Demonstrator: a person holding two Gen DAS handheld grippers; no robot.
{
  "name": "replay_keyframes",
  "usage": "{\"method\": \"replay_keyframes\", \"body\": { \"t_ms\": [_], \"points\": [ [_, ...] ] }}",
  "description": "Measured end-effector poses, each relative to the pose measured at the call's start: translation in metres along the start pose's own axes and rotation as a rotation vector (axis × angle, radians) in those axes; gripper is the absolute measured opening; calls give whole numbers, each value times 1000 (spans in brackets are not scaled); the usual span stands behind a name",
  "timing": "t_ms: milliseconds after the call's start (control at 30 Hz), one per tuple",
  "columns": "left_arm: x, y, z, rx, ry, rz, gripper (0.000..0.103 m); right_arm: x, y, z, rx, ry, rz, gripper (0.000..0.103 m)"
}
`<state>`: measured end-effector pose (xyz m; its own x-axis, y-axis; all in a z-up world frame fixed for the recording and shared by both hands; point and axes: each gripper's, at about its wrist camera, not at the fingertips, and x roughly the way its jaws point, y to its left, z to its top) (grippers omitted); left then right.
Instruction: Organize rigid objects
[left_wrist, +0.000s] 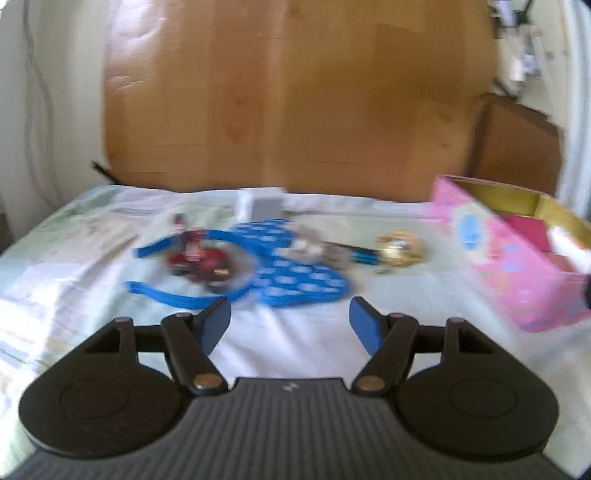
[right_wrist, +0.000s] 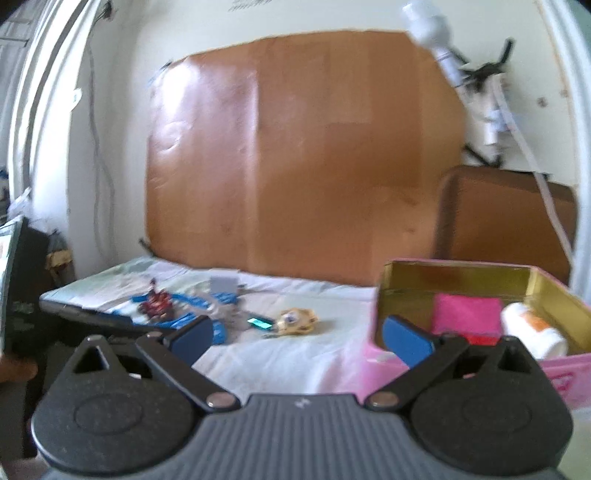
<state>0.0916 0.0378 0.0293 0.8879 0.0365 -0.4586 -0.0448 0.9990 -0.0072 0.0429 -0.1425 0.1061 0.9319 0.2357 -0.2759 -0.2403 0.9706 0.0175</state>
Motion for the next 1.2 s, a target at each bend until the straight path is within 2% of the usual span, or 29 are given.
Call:
{"method": "replay_keyframes", "body": {
  "t_ms": [33,100,133,200,267,433,633,667,700,733,833,900,1067,1200],
  "points": [
    [4,6,0,-8,2,22,73,6,4,1,-8,16,23,93],
    [13,22,-1,-45,8,50,73,18,12,4,-30,41,53,82],
    [16,29,-1,-68,9,56,73,25,16,6,-43,55,68,78],
    [21,39,-4,-106,10,61,73,44,26,12,-71,82,91,63],
    [26,46,-5,-146,30,46,72,68,37,19,-91,103,114,56],
    [22,48,-6,-166,-14,36,72,123,71,31,-195,130,149,49],
    [24,45,-6,-144,-28,29,72,177,106,31,-327,167,139,49],
    [25,44,-5,-142,-26,29,72,183,110,30,-342,174,136,44],
    [25,45,-6,-143,-28,26,72,188,110,30,-351,183,131,33],
    [24,45,-6,-144,-30,24,72,193,111,30,-347,189,131,25],
    [25,45,-6,-146,-29,21,72,190,104,35,-301,171,119,21],
    [25,45,-6,-148,-28,21,72,183,97,39,-264,144,110,14],
    [25,45,-7,-148,-27,22,72,143,62,56,-80,80,137,11],
    [25,45,-7,-146,-27,20,73,109,28,60,117,117,240,11]
  ]
}}
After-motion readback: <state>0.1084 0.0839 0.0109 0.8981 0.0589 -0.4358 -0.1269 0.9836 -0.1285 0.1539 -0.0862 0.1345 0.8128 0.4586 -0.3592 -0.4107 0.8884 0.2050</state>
